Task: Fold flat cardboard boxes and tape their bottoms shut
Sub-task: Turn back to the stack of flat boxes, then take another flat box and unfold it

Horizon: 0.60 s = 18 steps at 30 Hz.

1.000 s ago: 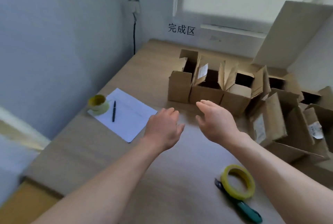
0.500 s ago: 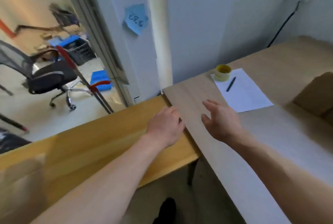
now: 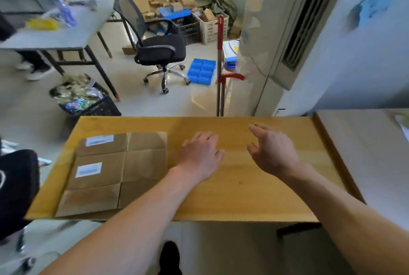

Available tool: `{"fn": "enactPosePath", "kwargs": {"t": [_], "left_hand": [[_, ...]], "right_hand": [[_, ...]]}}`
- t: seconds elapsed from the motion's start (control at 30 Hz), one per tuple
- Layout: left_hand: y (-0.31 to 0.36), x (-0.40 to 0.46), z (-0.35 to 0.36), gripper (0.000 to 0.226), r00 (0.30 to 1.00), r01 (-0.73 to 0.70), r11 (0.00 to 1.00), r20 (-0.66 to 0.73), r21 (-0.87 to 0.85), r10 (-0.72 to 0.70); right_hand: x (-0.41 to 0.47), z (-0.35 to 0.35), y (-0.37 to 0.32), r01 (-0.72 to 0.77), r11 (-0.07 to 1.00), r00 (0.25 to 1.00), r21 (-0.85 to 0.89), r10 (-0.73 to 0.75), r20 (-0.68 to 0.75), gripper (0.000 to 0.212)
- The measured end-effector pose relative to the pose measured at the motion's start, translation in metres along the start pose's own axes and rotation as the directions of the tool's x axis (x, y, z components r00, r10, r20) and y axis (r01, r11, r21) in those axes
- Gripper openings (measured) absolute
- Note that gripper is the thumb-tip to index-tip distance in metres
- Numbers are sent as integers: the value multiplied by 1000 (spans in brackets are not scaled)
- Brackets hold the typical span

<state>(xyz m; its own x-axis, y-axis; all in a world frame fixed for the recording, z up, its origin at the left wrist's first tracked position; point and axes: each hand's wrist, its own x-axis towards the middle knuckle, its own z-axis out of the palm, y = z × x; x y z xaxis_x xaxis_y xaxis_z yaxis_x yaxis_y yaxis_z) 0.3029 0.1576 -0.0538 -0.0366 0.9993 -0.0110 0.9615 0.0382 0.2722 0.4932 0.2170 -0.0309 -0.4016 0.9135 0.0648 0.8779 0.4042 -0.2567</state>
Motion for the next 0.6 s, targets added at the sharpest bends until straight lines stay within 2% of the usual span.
{"fn": "enactPosePath", "kwargs": {"t": [0.17,0.3,0.43,0.6], "left_hand": [[-134,-22,-23,49,992,120,993,25,5,-120],[-214,-43,-39,42,977,210,977,39,28,-211],[-268,-67,-42,43,952,296,955,76,35,-297],[-305,-93,-29,51,905,396,917,151,40,-397]], "right_hand": [[51,55,-126,77,996,994,40,-80,75,55],[70,92,-201,140,987,979,76,-150,140,53],[79,122,-245,188,979,954,81,-202,220,53],[78,153,-262,198,979,913,57,-205,354,53]]}}
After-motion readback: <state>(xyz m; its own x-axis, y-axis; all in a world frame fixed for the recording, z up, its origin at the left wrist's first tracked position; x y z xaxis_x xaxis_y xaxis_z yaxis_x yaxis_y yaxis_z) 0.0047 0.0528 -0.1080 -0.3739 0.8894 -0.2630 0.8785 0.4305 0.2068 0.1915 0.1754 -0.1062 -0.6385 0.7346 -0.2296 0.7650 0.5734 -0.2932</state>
